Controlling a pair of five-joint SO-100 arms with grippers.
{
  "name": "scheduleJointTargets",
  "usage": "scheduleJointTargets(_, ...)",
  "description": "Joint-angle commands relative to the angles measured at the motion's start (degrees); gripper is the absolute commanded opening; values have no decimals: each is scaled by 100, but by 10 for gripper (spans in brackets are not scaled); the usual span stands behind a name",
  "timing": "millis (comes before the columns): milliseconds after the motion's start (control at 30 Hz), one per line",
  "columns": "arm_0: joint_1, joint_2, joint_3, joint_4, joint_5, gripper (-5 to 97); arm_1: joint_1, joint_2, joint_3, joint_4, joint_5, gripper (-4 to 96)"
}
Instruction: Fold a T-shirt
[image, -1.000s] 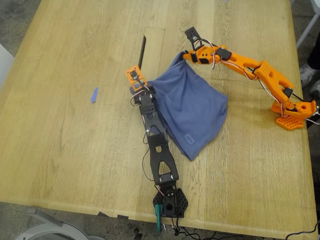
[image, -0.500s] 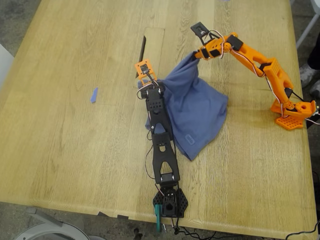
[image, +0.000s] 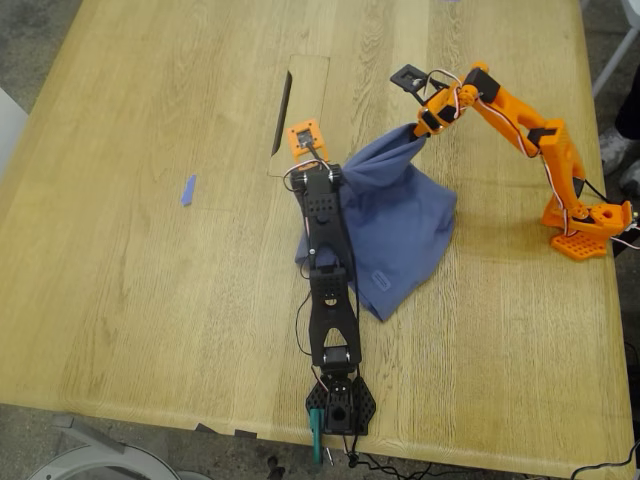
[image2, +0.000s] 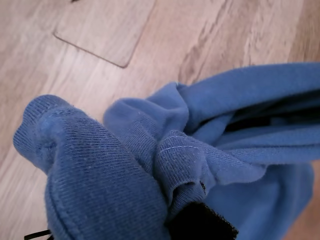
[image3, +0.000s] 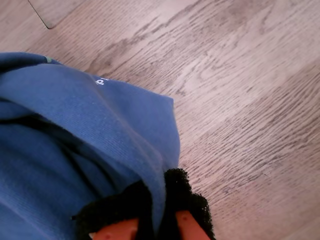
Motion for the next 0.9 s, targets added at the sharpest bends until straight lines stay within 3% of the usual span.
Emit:
scheduleJointTargets(0,176,1696,773,149,-88,-2,-44,782,483,53,53,-1)
scheduleJointTargets(400,817,3208,3015,149,-132,-2,-475,1907,2443,44,167,-1)
scheduleJointTargets(867,2382,4755,5449,105,-202,-2,-861,3287,4896,-264,167,-1)
